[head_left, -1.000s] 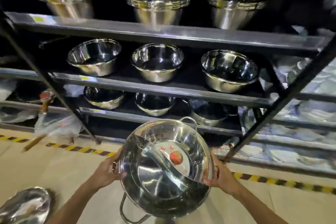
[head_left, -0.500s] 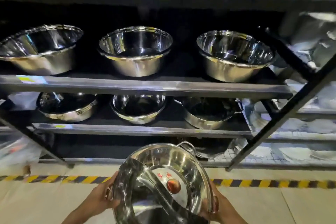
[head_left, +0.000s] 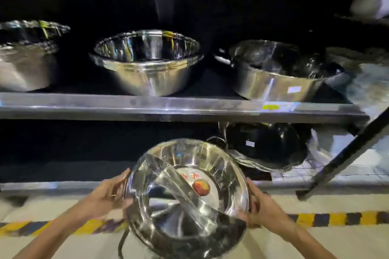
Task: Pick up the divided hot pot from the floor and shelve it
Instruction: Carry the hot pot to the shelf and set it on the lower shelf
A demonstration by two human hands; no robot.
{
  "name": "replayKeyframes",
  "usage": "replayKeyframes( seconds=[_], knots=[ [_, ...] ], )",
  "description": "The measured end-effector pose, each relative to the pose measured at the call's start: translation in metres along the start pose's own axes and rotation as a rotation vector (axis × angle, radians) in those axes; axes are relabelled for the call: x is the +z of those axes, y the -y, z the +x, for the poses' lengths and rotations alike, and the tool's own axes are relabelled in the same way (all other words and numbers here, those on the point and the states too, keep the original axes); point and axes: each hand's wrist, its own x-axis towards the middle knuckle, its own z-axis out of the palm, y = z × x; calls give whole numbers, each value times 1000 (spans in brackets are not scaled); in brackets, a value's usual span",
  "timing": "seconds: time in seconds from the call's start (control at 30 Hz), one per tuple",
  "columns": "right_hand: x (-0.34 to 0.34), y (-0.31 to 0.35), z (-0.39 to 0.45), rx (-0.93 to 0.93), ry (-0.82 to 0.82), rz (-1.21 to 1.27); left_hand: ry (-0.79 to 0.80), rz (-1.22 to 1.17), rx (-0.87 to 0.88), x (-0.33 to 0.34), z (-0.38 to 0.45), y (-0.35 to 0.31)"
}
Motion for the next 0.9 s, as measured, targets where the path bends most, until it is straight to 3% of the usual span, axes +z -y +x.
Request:
replayKeyframes(
  seconds=[0.23, 0.6, 0.9],
  knots=[
    [14, -5, 88, -200, 41, -66, -25, -47, 45, -15, 72, 48],
    [36, 46, 184, -96, -80, -119, -101, -51, 68, -71, 180, 53],
    [39, 38, 227, -77, -56, -144, -11, -100, 59, -64, 226, 69]
  ],
)
